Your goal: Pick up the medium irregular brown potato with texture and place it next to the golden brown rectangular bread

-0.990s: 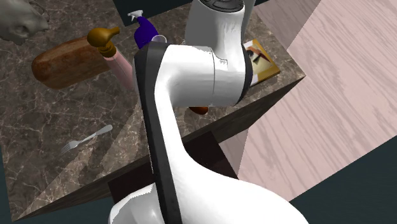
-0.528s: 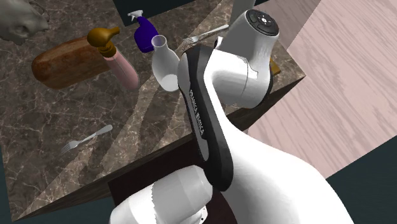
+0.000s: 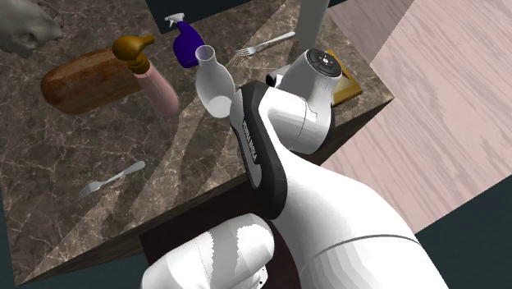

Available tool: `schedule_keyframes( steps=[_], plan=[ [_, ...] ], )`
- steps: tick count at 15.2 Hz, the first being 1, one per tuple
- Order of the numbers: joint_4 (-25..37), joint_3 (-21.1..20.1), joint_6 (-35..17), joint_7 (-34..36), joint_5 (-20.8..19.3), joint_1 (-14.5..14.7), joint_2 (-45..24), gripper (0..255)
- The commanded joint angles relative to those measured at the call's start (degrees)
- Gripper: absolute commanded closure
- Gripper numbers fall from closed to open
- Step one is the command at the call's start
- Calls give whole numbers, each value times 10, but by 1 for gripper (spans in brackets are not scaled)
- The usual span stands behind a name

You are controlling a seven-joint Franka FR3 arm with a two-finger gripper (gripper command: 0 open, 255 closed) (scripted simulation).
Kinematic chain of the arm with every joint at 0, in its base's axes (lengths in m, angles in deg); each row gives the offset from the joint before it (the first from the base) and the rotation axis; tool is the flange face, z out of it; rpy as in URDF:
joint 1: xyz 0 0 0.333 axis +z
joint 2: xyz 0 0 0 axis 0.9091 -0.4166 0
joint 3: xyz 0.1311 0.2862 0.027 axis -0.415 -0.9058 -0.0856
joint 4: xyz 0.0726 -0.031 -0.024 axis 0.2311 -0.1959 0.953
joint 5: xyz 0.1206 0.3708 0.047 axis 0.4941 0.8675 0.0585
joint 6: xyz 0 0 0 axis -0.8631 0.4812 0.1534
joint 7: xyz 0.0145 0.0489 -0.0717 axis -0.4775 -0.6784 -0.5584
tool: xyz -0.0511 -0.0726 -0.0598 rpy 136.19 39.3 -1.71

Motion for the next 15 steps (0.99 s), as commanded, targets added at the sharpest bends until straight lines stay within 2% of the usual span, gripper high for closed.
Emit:
schedule_keyframes(
  steps=[1,8,9,15],
  plan=[
    [-4,4,-4,-1,-1,2,-4,0],
    [-4,4,-4,-1,-1,2,-4,0],
    [-4,4,-4,-1,-1,2,-4,255],
    [-4,4,-4,-1,-1,2,-4,255]
  ],
)
